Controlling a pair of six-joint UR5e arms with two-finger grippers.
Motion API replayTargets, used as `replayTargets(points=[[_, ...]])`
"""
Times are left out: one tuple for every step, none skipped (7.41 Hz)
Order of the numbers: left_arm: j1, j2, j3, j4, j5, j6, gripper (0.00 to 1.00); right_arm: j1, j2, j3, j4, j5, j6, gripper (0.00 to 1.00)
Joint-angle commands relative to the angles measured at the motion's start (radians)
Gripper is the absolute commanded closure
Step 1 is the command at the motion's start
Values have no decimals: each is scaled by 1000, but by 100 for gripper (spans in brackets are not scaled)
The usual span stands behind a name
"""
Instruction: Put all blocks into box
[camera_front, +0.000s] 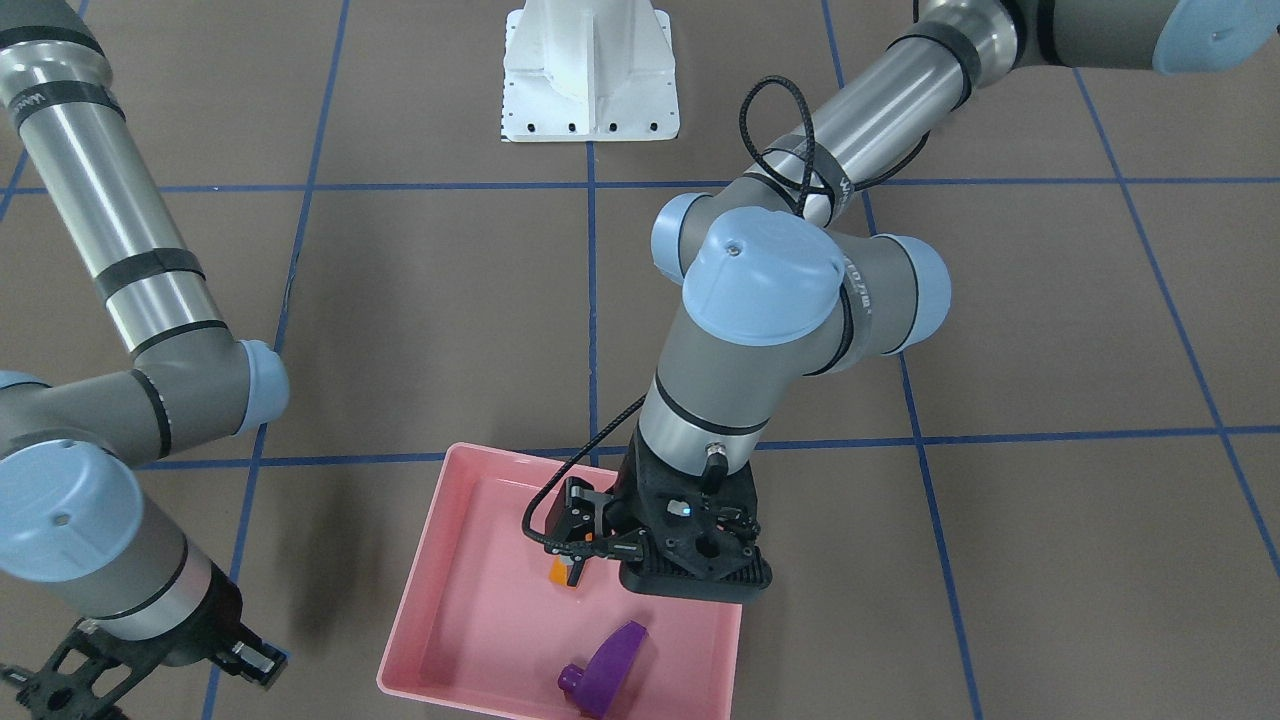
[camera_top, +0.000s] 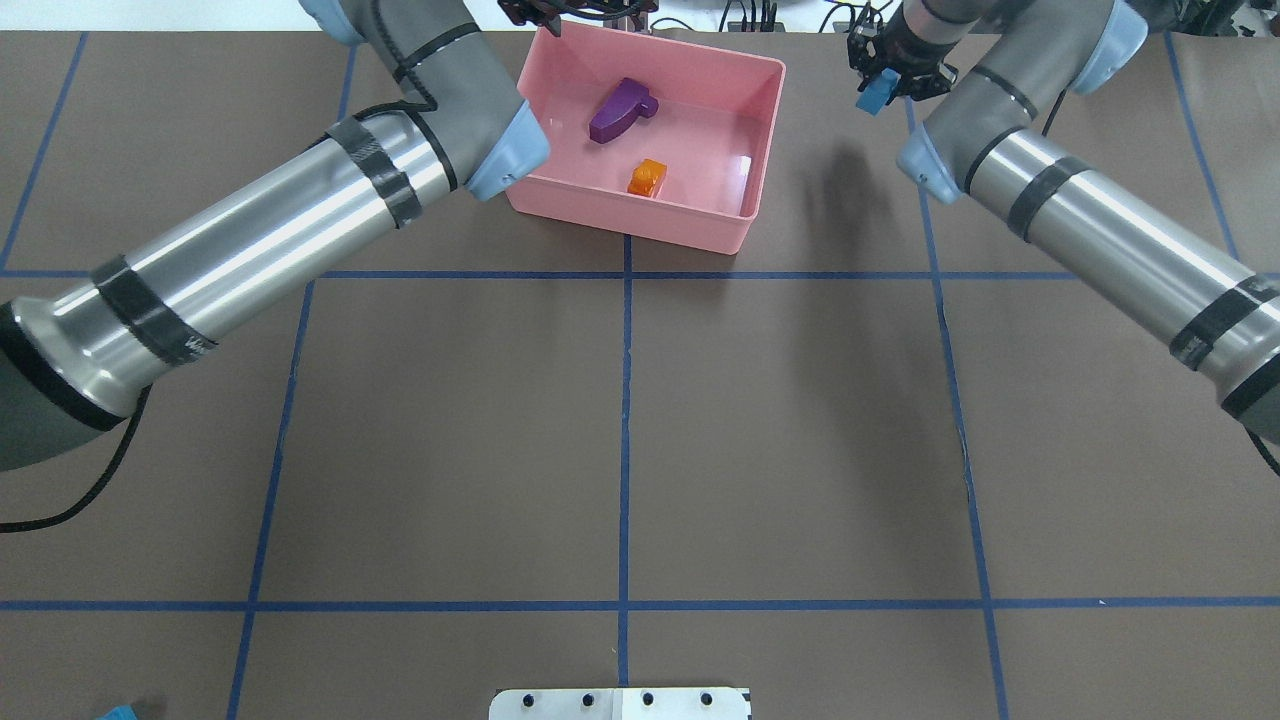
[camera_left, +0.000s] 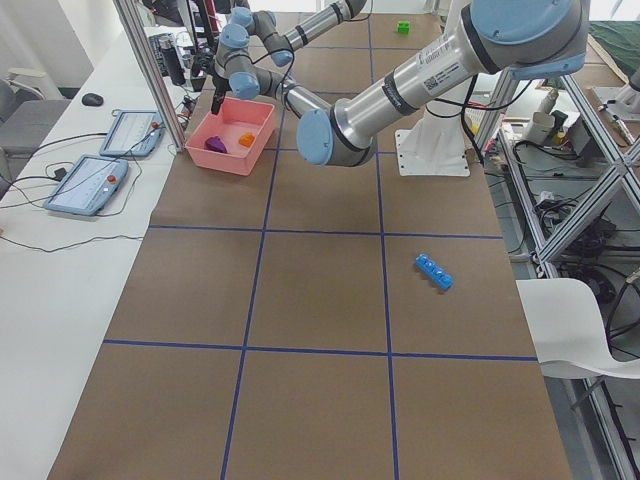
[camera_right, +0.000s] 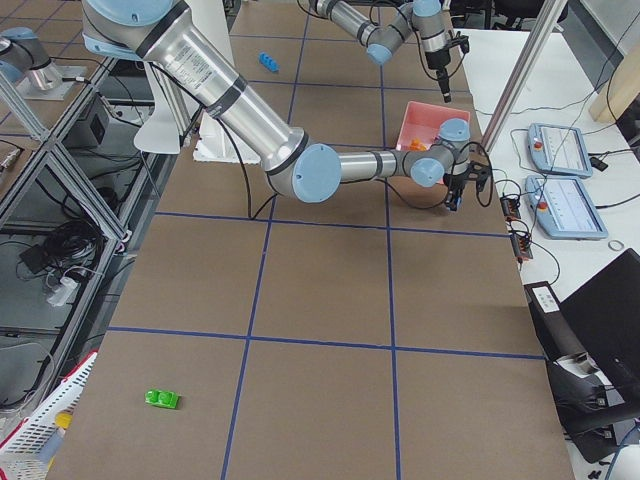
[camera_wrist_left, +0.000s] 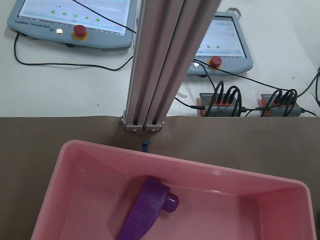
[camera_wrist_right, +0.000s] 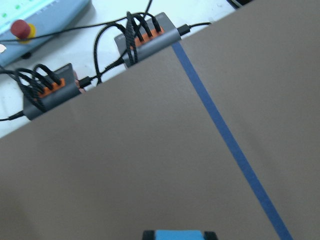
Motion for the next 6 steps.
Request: replayTargets(points=[[-44,275,-274,11,-138,37,0,34,145,103,-277,78,-6,100],[-47,433,-427,11,-187,77,0,-41,201,105,-314,70,64,100],[-47,554,-550,11,-212,80,0,-108,213,103,-275,-6,136,100],[-46,665,-651,13,-221,80,0,-165,213,94,-262,-77,141,100],[-35,791,-745,13,-252,82,0,-193,215,77,-241,-114,166,14],[-26,897,-831,13,-257,103,0,-203,213,77,-225,-122,179,0]])
